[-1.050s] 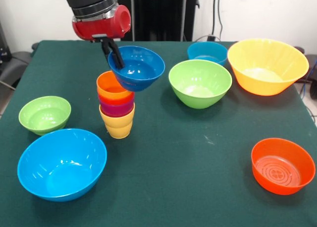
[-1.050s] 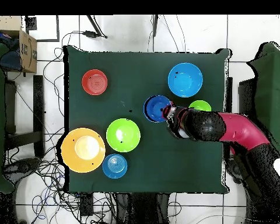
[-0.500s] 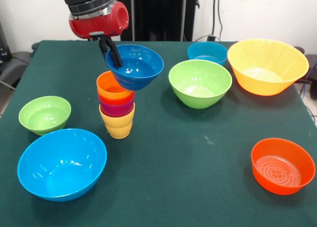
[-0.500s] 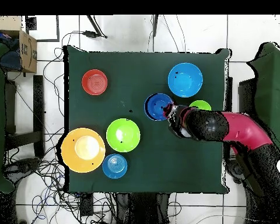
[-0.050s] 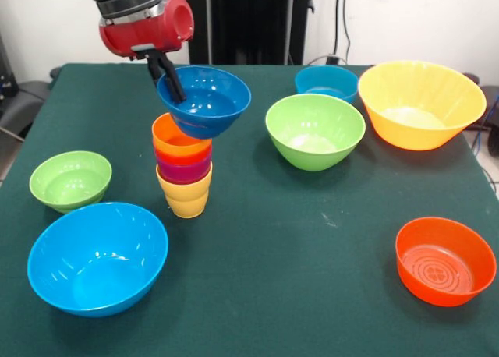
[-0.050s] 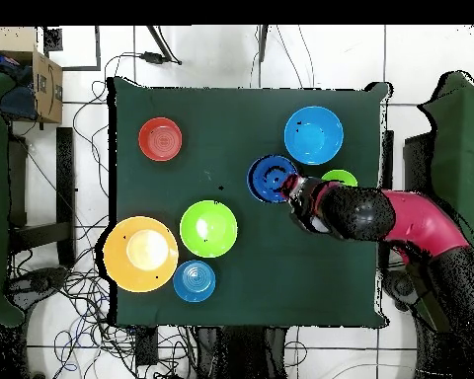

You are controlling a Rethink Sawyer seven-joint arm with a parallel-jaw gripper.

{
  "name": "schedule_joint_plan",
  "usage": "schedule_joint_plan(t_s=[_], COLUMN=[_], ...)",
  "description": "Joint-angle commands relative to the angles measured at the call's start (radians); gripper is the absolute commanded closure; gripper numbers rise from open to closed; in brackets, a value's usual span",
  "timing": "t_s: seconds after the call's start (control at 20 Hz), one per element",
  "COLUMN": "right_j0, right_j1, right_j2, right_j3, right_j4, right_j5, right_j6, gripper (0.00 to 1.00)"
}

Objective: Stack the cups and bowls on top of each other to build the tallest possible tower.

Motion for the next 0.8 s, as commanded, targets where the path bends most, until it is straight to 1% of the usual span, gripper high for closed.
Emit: schedule_joint_plan(t_s=[0.05, 0.5, 0.8], right_j0=[-0.003, -0.032, -0.045], right_j1=[0.054, 0.076, 0.076], right_j2=[0.019, 0.027, 0.038], right_j3=[0.064, 0.065, 0.074], right_j4=[-0.092, -0.119, -0.121], right_j5=[0.045, 0.042, 0.049], right_j6=[-0.260, -0.283, -0.288], gripper=[1.00, 1.00, 1.00])
